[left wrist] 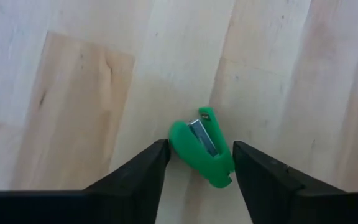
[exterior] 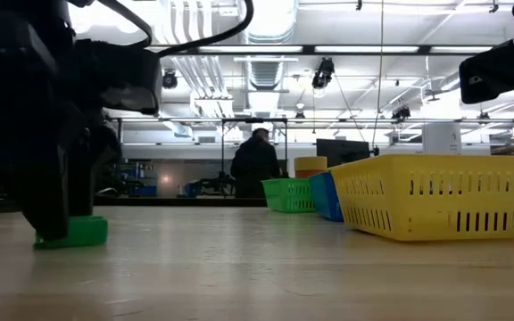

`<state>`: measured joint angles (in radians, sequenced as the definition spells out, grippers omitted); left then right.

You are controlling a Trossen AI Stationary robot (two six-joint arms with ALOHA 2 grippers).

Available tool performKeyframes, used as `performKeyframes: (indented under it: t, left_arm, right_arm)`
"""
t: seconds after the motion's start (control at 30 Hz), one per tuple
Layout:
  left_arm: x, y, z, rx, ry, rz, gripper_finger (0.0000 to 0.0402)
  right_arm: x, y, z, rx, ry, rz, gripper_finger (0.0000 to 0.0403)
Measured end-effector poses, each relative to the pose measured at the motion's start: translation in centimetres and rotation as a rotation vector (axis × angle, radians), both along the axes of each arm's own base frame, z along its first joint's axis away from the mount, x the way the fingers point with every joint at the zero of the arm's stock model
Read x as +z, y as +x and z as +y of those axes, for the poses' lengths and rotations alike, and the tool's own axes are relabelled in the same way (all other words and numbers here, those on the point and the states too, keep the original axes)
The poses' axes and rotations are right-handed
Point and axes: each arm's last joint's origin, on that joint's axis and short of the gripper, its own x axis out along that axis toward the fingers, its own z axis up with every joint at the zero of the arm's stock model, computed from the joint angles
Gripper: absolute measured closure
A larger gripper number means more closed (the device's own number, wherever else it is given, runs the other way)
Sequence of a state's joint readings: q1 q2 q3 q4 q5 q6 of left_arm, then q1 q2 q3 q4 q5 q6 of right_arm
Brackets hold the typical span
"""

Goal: Pick and place Stapler, Stapler remover, tape
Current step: Put the green stapler into the yellow bin

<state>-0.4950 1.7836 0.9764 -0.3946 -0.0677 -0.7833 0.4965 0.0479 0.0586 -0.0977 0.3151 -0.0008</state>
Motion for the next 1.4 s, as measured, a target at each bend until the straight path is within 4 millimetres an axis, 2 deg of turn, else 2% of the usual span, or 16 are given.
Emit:
performKeyframes:
  t: [0.33, 0.53, 0.67, 0.8, 1.2, 1.4]
  left_arm:
    - [0.1, 0.2, 0.2, -0.073, 0.097, -0.056, 0.0294]
    - [1.0, 1.1, -0.1, -0.122, 0.161, -0.116, 0.0333]
    - [2.1, 2.4, 0.2, -0.127, 0.237, -0.207, 0.0334]
    - [3.3, 3.9, 0.7, -0.136, 0.243, -0.302, 0.0322]
    - [6.5, 8.8, 3.5, -0.126, 0.161, -0.704, 0.0321]
    - [7.1, 11.3, 4.1, -0.15, 0.13, -0.776, 0.0321]
  right_arm:
    - [0.0, 0.0, 0.0, 0.0, 0.0, 0.0, 0.0351]
    - [0.0, 0.0, 0.0, 0.0, -0.001, 0.0, 0.0351]
    - [0.0, 0.0, 0.0, 0.0, -0.002, 0.0, 0.0351]
    - [0.0, 0.0, 0.0, 0.0, -0.001, 0.0, 0.0351]
    - [0.0, 0.0, 0.0, 0.0, -0.001, 0.0, 0.0351]
    - [0.0, 0.0, 0.0, 0.0, 0.0, 0.0, 0.0351]
